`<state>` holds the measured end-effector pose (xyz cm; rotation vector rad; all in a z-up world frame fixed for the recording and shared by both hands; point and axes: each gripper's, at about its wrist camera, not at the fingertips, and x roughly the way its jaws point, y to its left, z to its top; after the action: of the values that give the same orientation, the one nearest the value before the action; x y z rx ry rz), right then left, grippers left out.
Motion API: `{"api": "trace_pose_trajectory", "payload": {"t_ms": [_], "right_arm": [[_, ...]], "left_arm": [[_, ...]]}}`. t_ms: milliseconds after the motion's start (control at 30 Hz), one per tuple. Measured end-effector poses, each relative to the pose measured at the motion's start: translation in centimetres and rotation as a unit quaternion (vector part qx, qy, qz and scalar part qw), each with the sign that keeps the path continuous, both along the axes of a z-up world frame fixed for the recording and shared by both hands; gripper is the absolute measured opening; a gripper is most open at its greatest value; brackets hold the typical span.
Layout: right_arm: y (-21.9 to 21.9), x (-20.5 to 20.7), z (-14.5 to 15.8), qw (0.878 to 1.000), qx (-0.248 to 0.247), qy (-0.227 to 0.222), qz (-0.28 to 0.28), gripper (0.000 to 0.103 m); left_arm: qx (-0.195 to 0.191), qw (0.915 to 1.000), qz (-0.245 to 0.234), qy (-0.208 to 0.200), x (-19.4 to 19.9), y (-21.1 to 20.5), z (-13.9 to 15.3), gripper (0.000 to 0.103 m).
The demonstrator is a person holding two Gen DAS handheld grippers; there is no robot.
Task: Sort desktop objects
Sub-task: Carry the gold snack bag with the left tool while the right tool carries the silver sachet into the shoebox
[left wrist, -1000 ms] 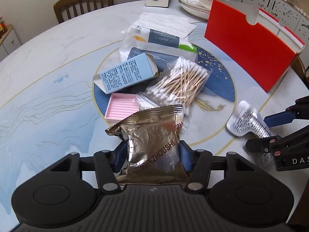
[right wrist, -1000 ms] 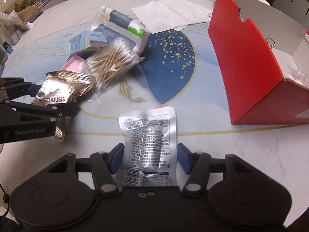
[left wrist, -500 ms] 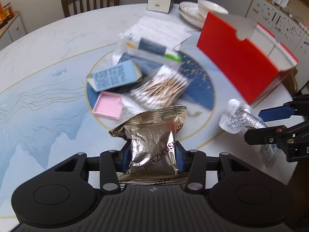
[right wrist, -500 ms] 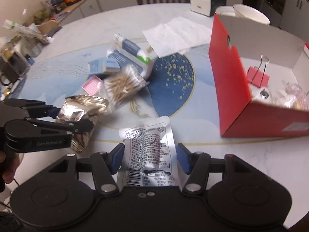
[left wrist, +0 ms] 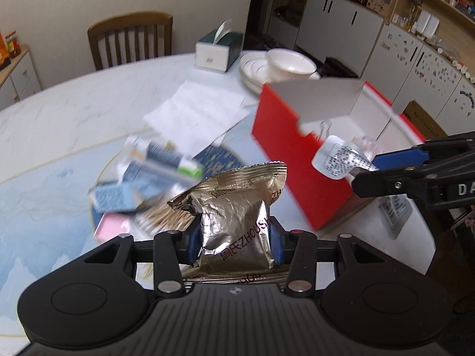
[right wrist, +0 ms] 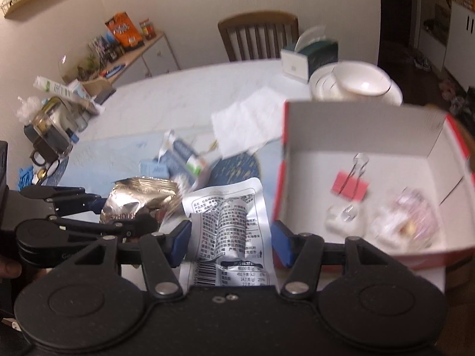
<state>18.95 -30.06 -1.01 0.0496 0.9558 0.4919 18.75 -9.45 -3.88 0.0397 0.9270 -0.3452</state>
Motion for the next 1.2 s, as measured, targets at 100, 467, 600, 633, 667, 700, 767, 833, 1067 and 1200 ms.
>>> {"api": "trace_pose_trajectory", "payload": {"t_ms": [100, 467, 600, 633, 667, 700, 767, 833, 1067, 1200], "right_arm": [[-2.0, 0.9, 0.4, 1.000, 0.000, -0.008, -0.007, 0.058], [-8.2, 2.8, 0.3, 0.999, -0.002, -0.015, -0.043, 0.058], [-10.0, 3.5, 0.1, 0.998, -0.009, -0.017, -0.060, 0.058], [-10.4, 3.8, 0.0, 0.998, -0.010, -0.018, -0.065, 0.058], [-11.0, 3.9, -0.1, 0.997, -0.010, -0.018, -0.070, 0.058], [-11.5, 4.2, -0.1, 0.997, -0.011, -0.018, -0.074, 0.058], [-12.5, 4.6, -0.3, 0.996, -0.014, -0.019, -0.082, 0.058], [-13.3, 5.2, -0.6, 0.996, -0.021, -0.020, -0.089, 0.058], [-15.1, 7.8, -2.3, 0.993, -0.042, -0.010, -0.106, 0.058], [-15.5, 9.5, -3.4, 0.993, -0.051, 0.002, -0.110, 0.058]], "left_arm": [[0.000, 0.9999, -0.008, -0.010, 0.5, -2.2, 0.9, 0.044], [0.003, 0.9986, -0.044, -0.027, 2.7, -9.5, 2.4, 0.044], [0.007, 0.9979, -0.059, -0.028, 3.7, -11.7, 2.3, 0.044], [0.008, 0.9977, -0.061, -0.028, 3.9, -12.2, 2.3, 0.044], [0.010, 0.9975, -0.064, -0.028, 4.2, -12.7, 2.2, 0.044], [0.012, 0.9974, -0.066, -0.028, 4.4, -13.2, 2.1, 0.044], [0.015, 0.9969, -0.072, -0.025, 5.0, -14.2, 1.9, 0.044], [0.019, 0.9965, -0.079, -0.019, 5.6, -15.2, 1.6, 0.044], [0.044, 0.9931, -0.109, -0.010, 7.4, -19.3, 0.3, 0.044], [0.054, 0.9918, -0.116, 0.005, 8.5, -20.6, -0.9, 0.044]]}}
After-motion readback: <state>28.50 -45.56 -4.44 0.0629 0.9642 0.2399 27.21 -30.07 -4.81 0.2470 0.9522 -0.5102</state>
